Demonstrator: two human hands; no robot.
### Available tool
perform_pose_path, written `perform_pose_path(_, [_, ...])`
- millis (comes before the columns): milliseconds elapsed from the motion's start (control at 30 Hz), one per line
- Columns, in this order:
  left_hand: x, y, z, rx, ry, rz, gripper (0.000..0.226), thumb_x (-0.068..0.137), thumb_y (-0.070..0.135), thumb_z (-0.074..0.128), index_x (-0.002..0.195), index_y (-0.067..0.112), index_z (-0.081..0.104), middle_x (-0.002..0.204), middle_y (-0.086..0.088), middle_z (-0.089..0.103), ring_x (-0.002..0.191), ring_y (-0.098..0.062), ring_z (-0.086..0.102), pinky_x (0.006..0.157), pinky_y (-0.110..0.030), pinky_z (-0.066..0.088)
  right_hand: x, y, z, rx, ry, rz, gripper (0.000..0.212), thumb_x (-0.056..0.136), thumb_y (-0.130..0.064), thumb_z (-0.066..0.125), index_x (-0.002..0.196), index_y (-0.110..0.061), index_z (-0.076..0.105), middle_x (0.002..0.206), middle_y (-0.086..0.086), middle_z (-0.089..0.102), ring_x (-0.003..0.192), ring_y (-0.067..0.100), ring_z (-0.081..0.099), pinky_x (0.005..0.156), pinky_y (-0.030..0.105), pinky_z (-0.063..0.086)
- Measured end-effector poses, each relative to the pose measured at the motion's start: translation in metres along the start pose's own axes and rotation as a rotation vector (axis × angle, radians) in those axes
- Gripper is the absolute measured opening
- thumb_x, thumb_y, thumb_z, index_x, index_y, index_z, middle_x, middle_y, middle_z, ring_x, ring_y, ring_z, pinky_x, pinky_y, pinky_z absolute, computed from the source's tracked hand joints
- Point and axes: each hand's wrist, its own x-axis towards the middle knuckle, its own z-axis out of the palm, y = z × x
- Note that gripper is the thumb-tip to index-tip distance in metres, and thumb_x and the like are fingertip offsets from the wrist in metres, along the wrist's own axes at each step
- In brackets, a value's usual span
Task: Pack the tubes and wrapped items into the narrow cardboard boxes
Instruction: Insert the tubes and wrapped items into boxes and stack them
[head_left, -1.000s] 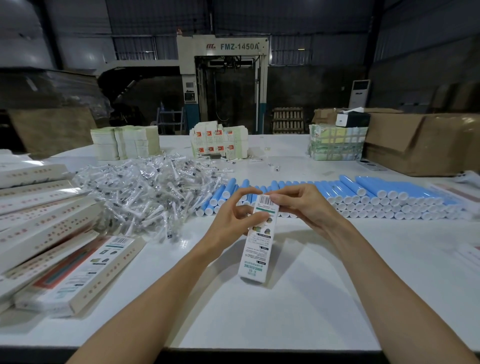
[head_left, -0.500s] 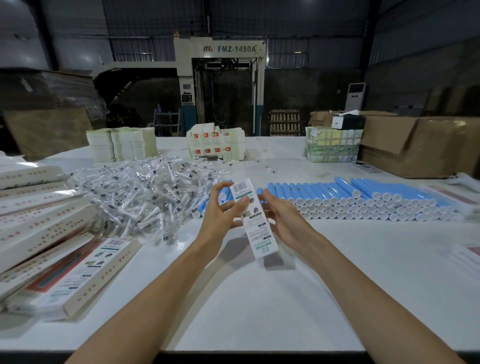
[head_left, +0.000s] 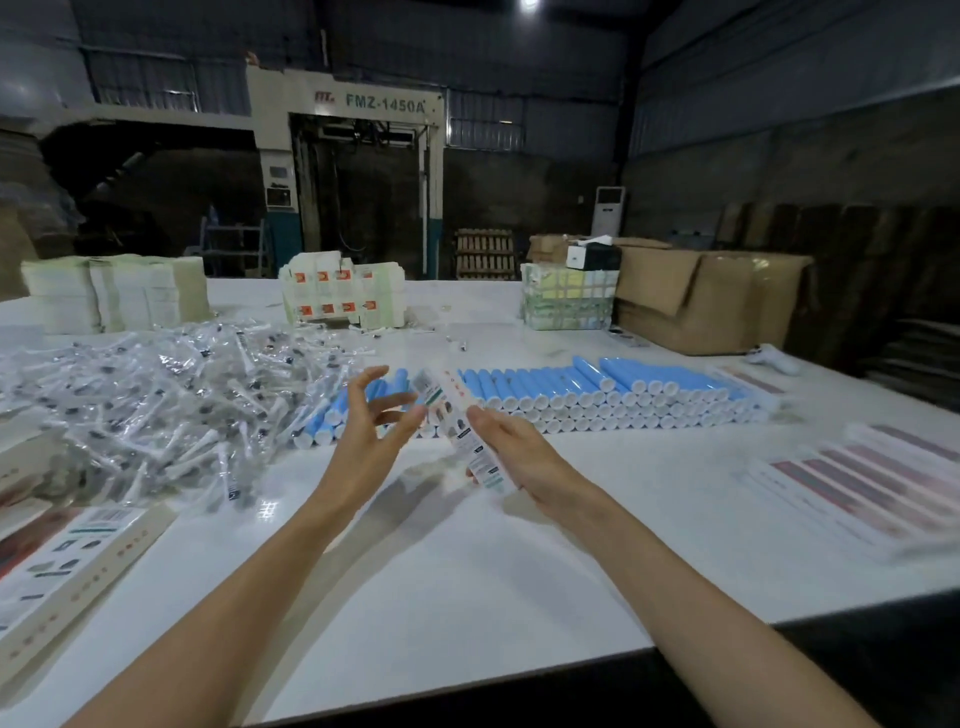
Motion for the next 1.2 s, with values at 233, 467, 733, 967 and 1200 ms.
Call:
perform_pose_path(233, [-0.010,-0.013,0.009,0.566,-0.221,0.344,0.043,0.106,0.026,0.065,0.142,0.042,0.048,0.118,0.023,0.063,0.116,0.002,0.056,0.094,-0.036,0.053,-0.071,0.014,-0.152,-0.589,0.558,0.001,0.051,0.104,-0.052,0.057,0.146,-0.024,0.058,0.136,-0.001,0.064,0.120,0.019,0.062,0.099,0.039,0.053])
perform_pose_path(467, [-0.009,-0.013,0.013,0.594,-0.243,0.395,0.034,0.104,0.019,0.067,0.131,0.039,0.062,0.117,0.023,0.065,0.117,-0.005,0.058,0.089,-0.042,0.056,-0.135,0.001,-0.292,-1.439,0.909,0.263,0.046,0.107,-0.045,0.051,0.139,-0.011,0.053,0.131,0.018,0.062,0.117,0.038,0.056,0.099,0.048,0.046])
perform_pose_path(733, [-0.008,-0.016,0.013,0.611,-0.250,0.424,0.037,0.101,0.011,0.071,0.124,0.039,0.066,0.116,0.026,0.065,0.114,-0.008,0.059,0.089,-0.039,0.055,-0.174,0.003,-0.349,-1.640,0.843,0.597,0.045,0.107,-0.047,0.050,0.136,-0.012,0.050,0.137,0.015,0.061,0.127,0.033,0.054,0.108,0.044,0.040])
perform_pose_path(967, [-0.008,-0.017,0.012,0.636,-0.271,0.431,0.033,0.101,0.009,0.070,0.112,0.040,0.071,0.115,0.020,0.064,0.115,-0.011,0.057,0.091,-0.043,0.053,-0.182,0.016,-0.361,-1.634,0.854,0.632,0.048,0.105,-0.047,0.055,0.140,-0.015,0.053,0.143,0.012,0.052,0.130,0.029,0.048,0.110,0.042,0.041])
perform_pose_path(1200, [-0.009,-0.014,0.013,0.648,-0.276,0.419,0.032,0.102,0.012,0.069,0.111,0.042,0.072,0.114,0.023,0.063,0.116,-0.008,0.057,0.089,-0.038,0.054,-0.173,0.016,-0.354,-1.647,0.928,0.544,0.045,0.104,-0.043,0.058,0.135,-0.010,0.059,0.137,0.015,0.056,0.125,0.031,0.051,0.110,0.044,0.044])
